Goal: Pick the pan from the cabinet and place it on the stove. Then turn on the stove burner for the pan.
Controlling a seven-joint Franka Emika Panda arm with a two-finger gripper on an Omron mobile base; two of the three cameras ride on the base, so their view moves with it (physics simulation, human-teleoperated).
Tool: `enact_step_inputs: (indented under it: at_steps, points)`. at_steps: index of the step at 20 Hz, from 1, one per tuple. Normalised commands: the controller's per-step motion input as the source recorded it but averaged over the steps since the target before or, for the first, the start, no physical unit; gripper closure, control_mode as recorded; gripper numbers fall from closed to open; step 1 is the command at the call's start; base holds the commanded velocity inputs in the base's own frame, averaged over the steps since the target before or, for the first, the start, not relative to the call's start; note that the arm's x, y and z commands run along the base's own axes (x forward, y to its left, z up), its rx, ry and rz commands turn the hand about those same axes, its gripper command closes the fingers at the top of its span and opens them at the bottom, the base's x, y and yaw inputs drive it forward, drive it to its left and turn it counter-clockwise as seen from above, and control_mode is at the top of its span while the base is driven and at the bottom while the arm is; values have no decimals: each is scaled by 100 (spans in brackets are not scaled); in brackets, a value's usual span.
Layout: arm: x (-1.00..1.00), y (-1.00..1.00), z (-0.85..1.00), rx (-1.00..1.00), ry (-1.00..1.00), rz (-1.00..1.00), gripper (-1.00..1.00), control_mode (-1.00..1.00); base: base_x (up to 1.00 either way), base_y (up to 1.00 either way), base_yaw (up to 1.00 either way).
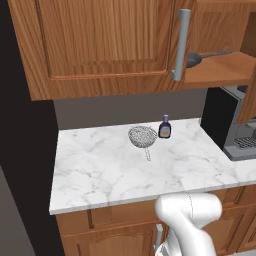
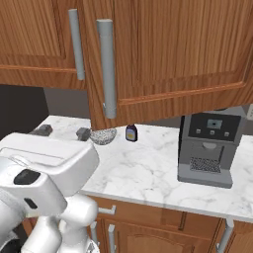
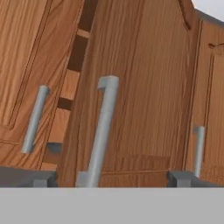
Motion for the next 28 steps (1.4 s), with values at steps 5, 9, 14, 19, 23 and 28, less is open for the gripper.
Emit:
enact_step_inputs:
  at_steps: [5, 9, 14, 19, 23, 28]
  points:
    - [1, 100, 0, -38, 3, -18, -100, -100, 0, 0, 0]
    - [27, 99, -6, -35, 13, -22, -100, -100, 0, 0, 0]
    - [58, 88, -18, -33, 14, -27, -100, -100, 0, 0, 0]
    - [93, 52, -36, -21, 18, -21, -100, -100, 0, 0, 0]
    - [100, -7, -42, -4, 19, -13, -100, -100, 0, 0, 0]
    - [100, -33, -41, 0, 15, -8, -100, -100, 0, 0, 0]
